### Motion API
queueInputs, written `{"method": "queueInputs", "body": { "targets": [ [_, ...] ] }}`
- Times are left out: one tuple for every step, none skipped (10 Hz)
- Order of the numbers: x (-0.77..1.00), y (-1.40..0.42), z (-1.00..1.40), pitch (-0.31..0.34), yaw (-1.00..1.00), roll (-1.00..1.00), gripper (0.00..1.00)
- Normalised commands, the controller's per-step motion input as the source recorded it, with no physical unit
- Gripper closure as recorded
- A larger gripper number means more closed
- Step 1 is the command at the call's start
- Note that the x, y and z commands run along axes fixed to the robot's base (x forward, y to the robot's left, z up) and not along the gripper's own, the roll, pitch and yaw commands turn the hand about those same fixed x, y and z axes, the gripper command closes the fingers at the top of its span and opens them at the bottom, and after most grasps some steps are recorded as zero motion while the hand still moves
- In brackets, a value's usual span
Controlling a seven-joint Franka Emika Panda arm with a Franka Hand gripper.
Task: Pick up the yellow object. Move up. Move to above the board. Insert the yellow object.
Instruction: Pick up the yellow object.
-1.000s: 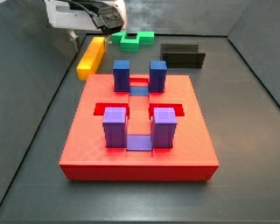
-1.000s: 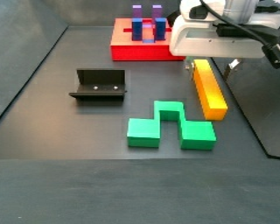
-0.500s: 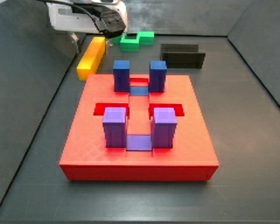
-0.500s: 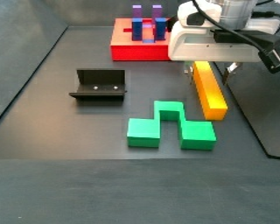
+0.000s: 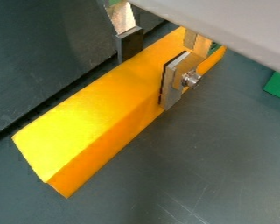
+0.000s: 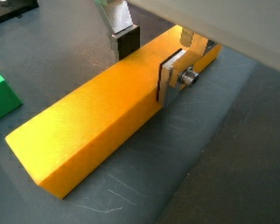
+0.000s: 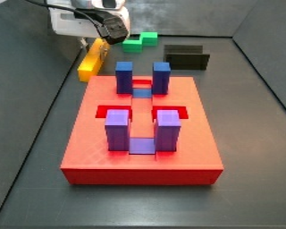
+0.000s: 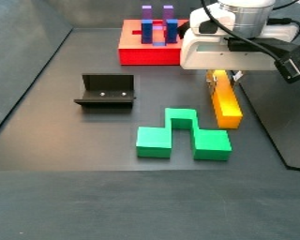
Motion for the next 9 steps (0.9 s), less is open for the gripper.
{"method": "queueInputs", "body": {
  "targets": [
    [0.00,0.00,0.00,0.000,0.00,0.00,1.00],
    [0.00,0.00,0.00,0.000,0.00,0.00,1.00],
    [0.00,0.00,0.00,0.000,0.00,0.00,1.00],
    [0.00,0.00,0.00,0.000,0.00,0.00,1.00],
    [0.00,0.00,0.00,0.000,0.00,0.00,1.00],
    [0.00,0.00,0.00,0.000,0.00,0.00,1.00],
    [0.00,0.00,0.00,0.000,0.00,0.00,1.00],
    [0.00,0.00,0.00,0.000,0.00,0.00,1.00],
    [0.00,0.00,0.00,0.000,0.00,0.00,1.00]
  ]
}}
